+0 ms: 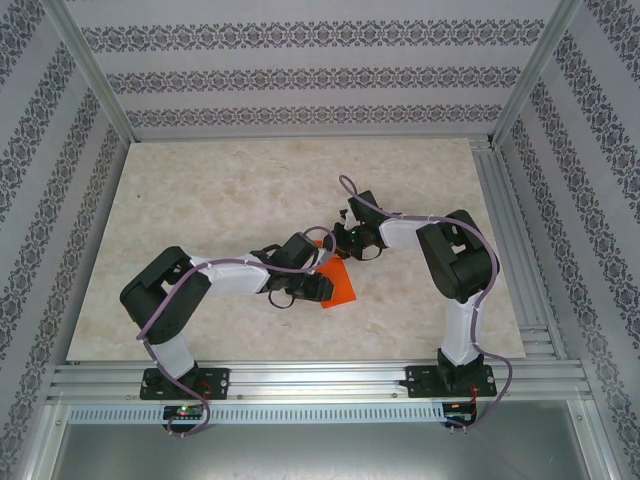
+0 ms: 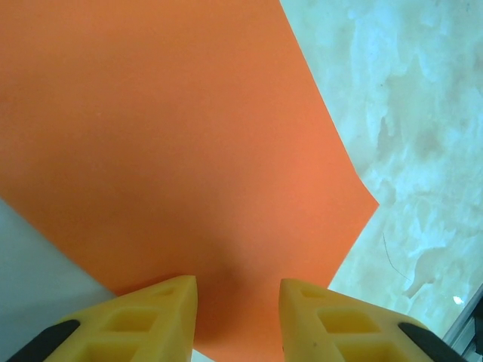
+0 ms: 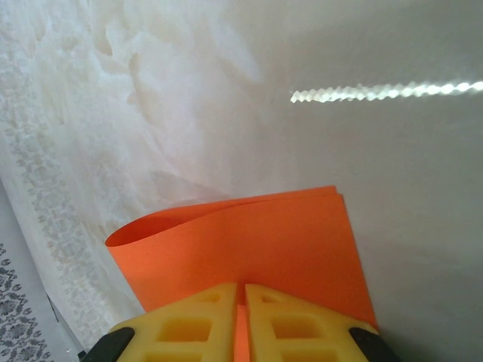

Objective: Fold a paper plane with a square sheet of paper (fold left side to right side)
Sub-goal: First fold the square sheet of paper in half at the center of the table.

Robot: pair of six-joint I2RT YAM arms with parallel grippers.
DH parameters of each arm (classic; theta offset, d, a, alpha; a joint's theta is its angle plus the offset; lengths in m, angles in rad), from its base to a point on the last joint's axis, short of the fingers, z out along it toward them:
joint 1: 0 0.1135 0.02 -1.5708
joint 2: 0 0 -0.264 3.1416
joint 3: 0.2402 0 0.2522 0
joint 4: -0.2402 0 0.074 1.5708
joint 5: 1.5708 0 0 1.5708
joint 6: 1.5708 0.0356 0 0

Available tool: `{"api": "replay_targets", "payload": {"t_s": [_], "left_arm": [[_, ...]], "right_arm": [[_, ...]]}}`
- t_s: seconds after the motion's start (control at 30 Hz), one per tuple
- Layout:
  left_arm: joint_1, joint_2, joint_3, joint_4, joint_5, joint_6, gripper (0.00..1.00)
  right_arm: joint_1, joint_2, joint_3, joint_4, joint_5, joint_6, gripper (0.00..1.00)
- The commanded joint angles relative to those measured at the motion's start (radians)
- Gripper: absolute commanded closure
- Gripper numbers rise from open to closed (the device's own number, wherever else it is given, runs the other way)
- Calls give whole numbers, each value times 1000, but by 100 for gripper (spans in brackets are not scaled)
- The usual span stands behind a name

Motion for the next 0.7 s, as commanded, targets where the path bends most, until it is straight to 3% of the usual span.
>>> {"api": "replay_targets", "payload": {"t_s": [0.0, 0.67], "left_arm": [[-38, -17, -7, -18, 38, -12, 64], [-134, -26, -106, 38, 6, -116, 64]], "right_arm": [[8, 64, -15, -52, 80, -11, 87], [7, 65, -15, -55, 80, -13, 87]]}}
